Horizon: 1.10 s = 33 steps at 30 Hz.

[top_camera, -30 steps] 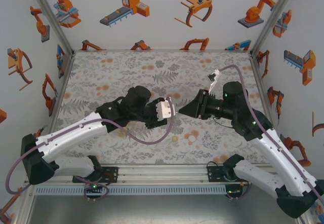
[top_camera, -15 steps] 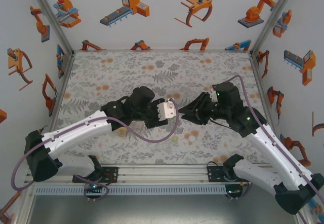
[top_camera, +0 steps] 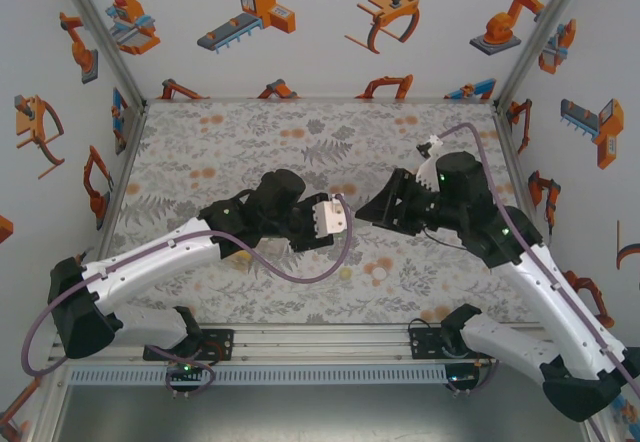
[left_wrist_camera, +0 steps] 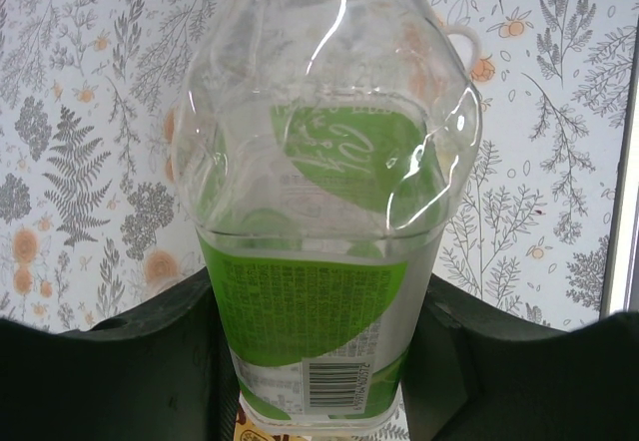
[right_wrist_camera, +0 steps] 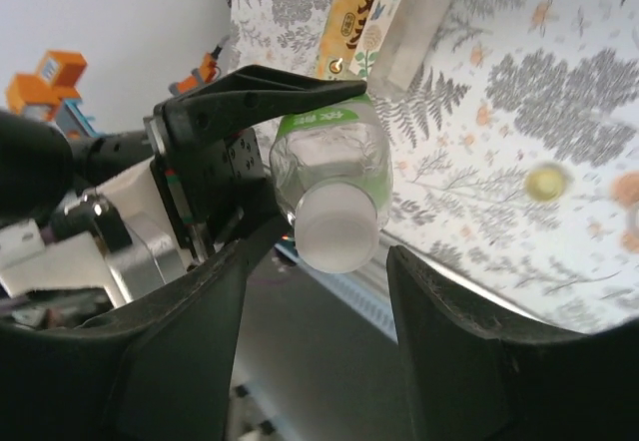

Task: Screw on the bottle caps

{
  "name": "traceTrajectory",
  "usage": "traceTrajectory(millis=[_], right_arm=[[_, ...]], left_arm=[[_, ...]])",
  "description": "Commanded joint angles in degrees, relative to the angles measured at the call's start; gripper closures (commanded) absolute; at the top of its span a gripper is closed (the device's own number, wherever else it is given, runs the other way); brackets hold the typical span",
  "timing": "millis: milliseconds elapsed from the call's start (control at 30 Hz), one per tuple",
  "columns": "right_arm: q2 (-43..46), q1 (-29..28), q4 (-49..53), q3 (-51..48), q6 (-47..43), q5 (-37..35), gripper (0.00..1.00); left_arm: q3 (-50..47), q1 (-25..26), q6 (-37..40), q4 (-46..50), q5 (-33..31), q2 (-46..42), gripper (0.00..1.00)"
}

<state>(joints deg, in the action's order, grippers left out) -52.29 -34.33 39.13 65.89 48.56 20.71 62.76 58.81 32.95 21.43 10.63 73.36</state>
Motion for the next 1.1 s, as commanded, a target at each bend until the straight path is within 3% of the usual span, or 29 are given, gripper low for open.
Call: traceTrajectory(millis=[0, 133, 267, 433, 833, 1067], right_arm=[[3.01, -0.13, -3.22, 0.91, -18.46, 0.45, 0.45], [5.34, -0.13, -6.33, 0.15, -37.64, 8.41, 0.45], [4.63, -0.14, -1.06, 2.09, -56.58, 15.78, 0.44], [2.20, -0.13, 2.42, 4.59, -72.83, 20.64, 0.43], [2.19, -0.14, -8.90, -3.31, -75.01, 27.03, 0.45], [2.99, -0.17, -9.83, -5.75, -74.34, 25.38, 0.51]], left_arm=[[1.09, 0.17, 1.80, 0.67, 3.16, -1.12, 1.00], [1.07, 0.11, 1.85, 1.25, 4.76, -1.62, 1.00], [1.66, 0.10, 2.33, 2.77, 5.93, -1.91, 1.00], [1.62, 0.15, 2.58, 3.38, 5.98, -2.44, 1.00], [1.40, 0.25, 1.79, 3.53, 3.90, -2.78, 1.00], [1.29, 0.20, 1.90, 3.40, 3.52, -2.91, 1.00]])
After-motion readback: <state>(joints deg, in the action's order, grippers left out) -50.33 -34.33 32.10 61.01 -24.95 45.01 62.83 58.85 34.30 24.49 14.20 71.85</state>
